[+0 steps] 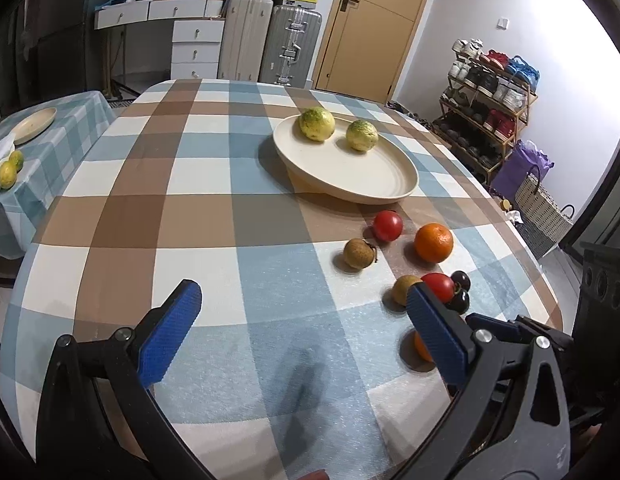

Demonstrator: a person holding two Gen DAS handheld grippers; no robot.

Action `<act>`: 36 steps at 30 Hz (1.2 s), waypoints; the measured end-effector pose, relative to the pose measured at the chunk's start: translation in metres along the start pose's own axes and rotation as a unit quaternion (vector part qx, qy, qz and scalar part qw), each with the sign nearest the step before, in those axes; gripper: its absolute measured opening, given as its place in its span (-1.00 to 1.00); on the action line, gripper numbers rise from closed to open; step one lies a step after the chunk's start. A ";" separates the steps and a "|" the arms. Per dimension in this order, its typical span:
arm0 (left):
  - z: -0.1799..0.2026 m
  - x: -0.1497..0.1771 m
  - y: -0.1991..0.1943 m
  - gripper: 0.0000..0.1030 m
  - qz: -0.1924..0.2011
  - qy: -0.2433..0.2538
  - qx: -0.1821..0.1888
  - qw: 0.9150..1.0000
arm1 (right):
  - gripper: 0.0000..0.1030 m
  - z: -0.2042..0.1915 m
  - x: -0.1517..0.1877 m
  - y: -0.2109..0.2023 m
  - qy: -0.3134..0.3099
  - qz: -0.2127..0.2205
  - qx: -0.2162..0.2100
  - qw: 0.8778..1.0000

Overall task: Organize fruits
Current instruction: 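Grasp an orange with the right gripper while the left gripper grasps another orange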

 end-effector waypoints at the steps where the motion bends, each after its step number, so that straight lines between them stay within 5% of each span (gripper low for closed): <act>1: -0.002 0.000 0.001 0.98 -0.001 -0.003 -0.002 1.000 | 0.77 0.000 0.000 0.002 -0.001 -0.001 0.000 1.000; 7: -0.008 0.001 0.005 0.98 -0.005 -0.011 -0.007 1.000 | 0.48 0.001 -0.001 0.010 -0.002 -0.011 0.003 1.000; 12: -0.008 -0.003 0.005 0.98 -0.001 -0.004 -0.011 1.000 | -0.17 0.001 -0.001 0.014 -0.016 -0.015 0.022 1.000; 24: 0.024 -0.033 0.015 0.98 -0.007 0.036 0.026 0.999 | -0.20 0.012 0.000 -0.015 -0.010 0.025 -0.015 1.000; 31: 0.081 -0.046 0.041 0.98 -0.025 0.095 0.051 0.994 | -0.20 0.036 -0.005 -0.047 -0.009 0.062 0.016 0.998; 36: 0.113 -0.047 0.069 0.98 -0.078 0.087 0.084 0.990 | -0.20 0.071 -0.006 -0.067 0.014 0.080 0.046 0.996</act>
Point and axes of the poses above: each gripper's, at about its wrist camera, not at the fingertips, and y roughly the way its jaws point, z to its right, x to its underside, the point moved 2 cm from there along y, roughly the way its jaws point, and after that the axes turned 4 degrees about z, right-handed, at the moved point
